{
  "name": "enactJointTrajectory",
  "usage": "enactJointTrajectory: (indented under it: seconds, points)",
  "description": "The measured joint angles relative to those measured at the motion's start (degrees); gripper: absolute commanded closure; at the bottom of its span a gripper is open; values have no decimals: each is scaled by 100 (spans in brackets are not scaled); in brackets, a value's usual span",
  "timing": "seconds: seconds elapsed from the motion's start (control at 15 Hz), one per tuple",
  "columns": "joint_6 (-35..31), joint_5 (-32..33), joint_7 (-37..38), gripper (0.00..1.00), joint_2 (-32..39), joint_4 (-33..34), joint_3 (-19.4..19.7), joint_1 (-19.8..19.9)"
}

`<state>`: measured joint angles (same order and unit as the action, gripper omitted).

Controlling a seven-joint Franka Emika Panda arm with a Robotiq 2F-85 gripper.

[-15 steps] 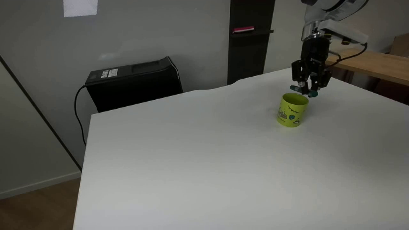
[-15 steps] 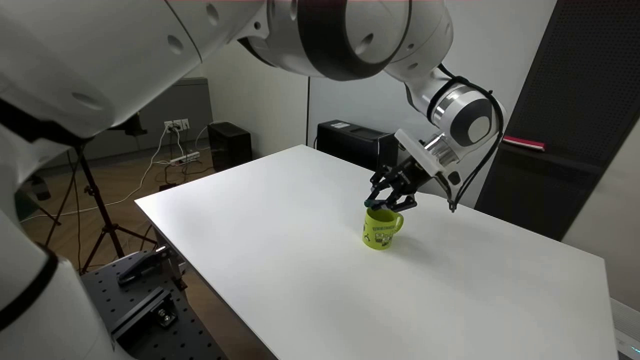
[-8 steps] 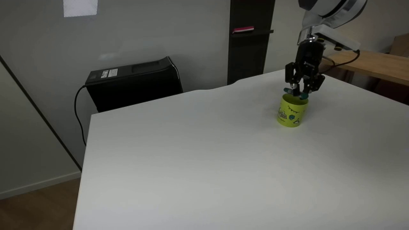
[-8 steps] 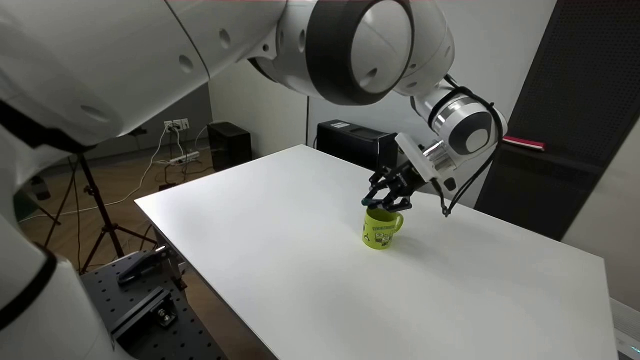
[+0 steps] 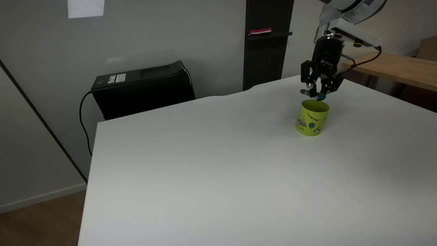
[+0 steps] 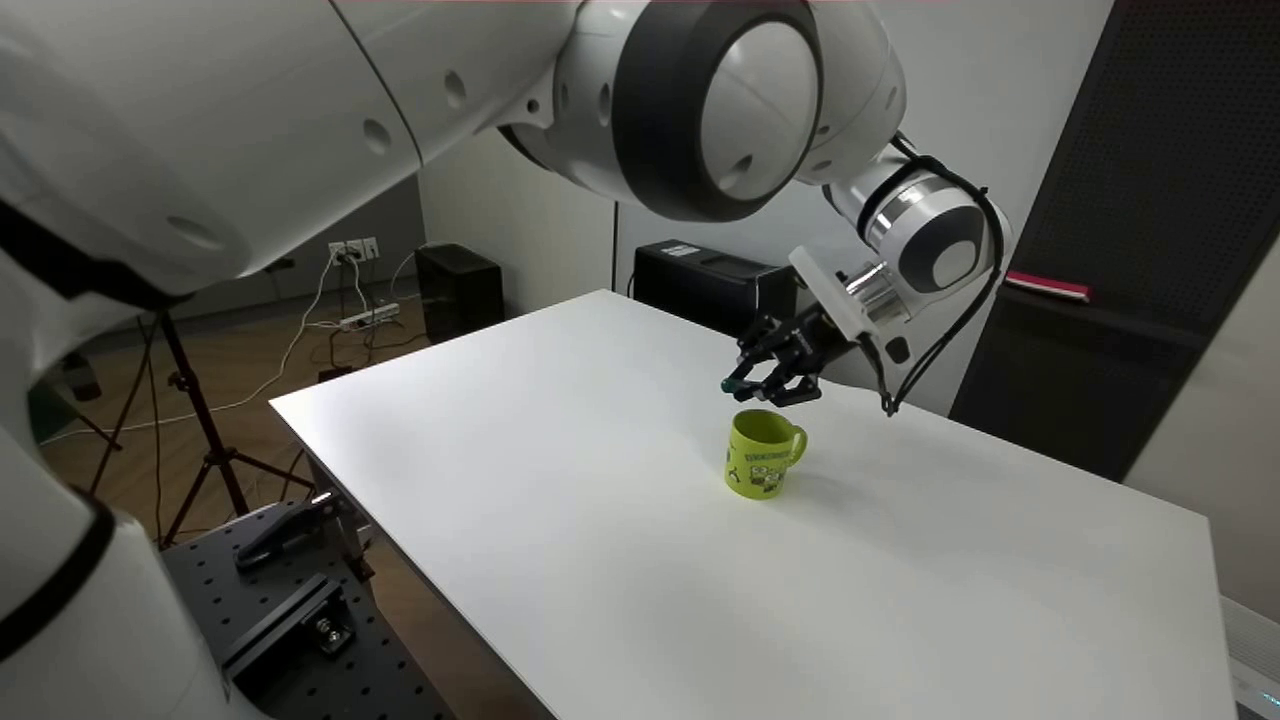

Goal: Pick up the pen from the table and put it in the cup.

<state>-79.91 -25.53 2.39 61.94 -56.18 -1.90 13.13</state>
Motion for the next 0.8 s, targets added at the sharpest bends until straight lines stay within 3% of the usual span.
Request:
enactJointTrajectory:
  seconds: [0.8]
  points:
    - [199, -222, 357, 93, 2, -269, -1, 42]
